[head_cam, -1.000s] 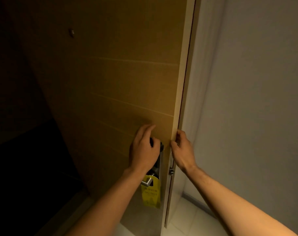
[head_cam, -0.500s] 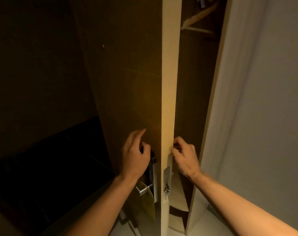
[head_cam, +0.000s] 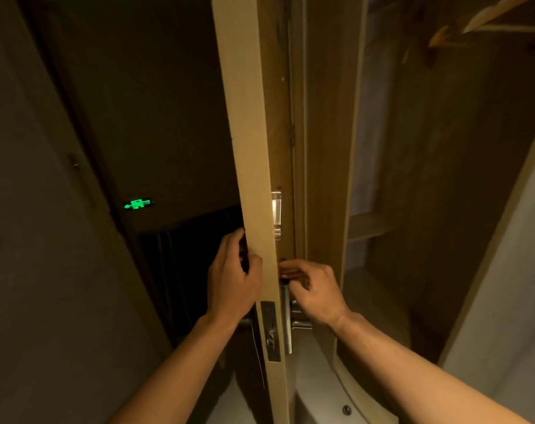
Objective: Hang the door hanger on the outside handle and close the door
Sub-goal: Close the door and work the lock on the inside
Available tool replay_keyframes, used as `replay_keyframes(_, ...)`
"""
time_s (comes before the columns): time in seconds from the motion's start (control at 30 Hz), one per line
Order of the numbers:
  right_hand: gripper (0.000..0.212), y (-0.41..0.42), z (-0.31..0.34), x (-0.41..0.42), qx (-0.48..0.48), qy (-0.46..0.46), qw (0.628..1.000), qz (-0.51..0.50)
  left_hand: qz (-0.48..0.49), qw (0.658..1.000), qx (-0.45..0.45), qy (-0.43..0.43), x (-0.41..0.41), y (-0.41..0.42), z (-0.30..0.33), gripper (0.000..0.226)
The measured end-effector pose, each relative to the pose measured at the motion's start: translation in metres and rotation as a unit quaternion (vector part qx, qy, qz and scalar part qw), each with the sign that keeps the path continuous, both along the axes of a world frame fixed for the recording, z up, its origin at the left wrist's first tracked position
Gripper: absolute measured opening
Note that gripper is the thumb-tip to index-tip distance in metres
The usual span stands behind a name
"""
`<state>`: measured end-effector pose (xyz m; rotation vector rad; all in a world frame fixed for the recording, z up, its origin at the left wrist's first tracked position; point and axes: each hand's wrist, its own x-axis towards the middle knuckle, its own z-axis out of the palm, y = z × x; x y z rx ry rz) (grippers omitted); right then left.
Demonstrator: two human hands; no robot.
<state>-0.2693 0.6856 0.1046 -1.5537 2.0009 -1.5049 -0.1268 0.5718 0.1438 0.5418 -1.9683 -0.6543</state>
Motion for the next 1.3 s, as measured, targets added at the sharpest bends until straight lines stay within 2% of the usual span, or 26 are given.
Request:
replay_keyframes(0.23,0.046,-0.074,-0.008,0.032,0.057,0.029,0.994,0.084,0.105,0.994,0.001,0.003,0.052,-0.047,-0.005,0.052)
replay_keyframes(0.43,0.052,-0.152,-0.021,0.058,0.026,0.083,0.986,0.140,0.210,0.978,-0.003,-0.001,0.084,-0.105,-0.016,0.043)
replay_keyframes(0.57,0.029,-0.209,-0.041,0.066,-0.015,0.120,0.991,0.062,0.250,0.967,-0.030,-0.038,0.099,-0.150,-0.020,0.037)
replay_keyframes(0.67,0.020,-0.256,-0.061,0.066,0.075,0.153,0.984,0.050,0.267,0.963,-0.014,-0.019,0.106,-0.189,-0.024,0.034)
replay_keyframes(0.8,0.025,-0.315,-0.091,0.071,0.166,0.227,0.953,0.111,0.298,0.954,0.022,-0.024,0.117,-0.246,-0.031,0.026)
replay_keyframes(0.9,0.031,-0.350,-0.101,0.077,0.203,0.230,0.941,0.142,0.327,0.943,0.030,-0.052,0.121,-0.280,-0.034,0.030)
replay_keyframes(0.97,0.049,-0.368,-0.106,0.081,0.218,0.226,0.935,0.165,0.341,0.938,0.041,-0.040,0.121,-0.296,-0.040,0.034)
replay_keyframes(1.0,0.051,-0.380,-0.110,0.082,0.224,0.224,0.933,0.173,0.348,0.936,0.030,-0.043,0.120,-0.305,-0.045,0.038)
replay_keyframes(1.07,0.040,-0.407,-0.122,0.079,0.231,0.229,0.925,0.194,0.367,0.927,-0.016,-0.076,0.116,-0.327,-0.058,0.045)
replay_keyframes(1.17,0.039,-0.448,-0.136,0.077,0.200,0.272,0.915,0.220,0.387,0.909,-0.088,-0.128,0.112,-0.359,-0.079,0.055)
replay_keyframes(1.3,0.036,-0.506,-0.148,0.071,0.154,0.290,0.906,0.268,0.425,0.878,-0.075,-0.209,0.098,-0.403,-0.101,0.067)
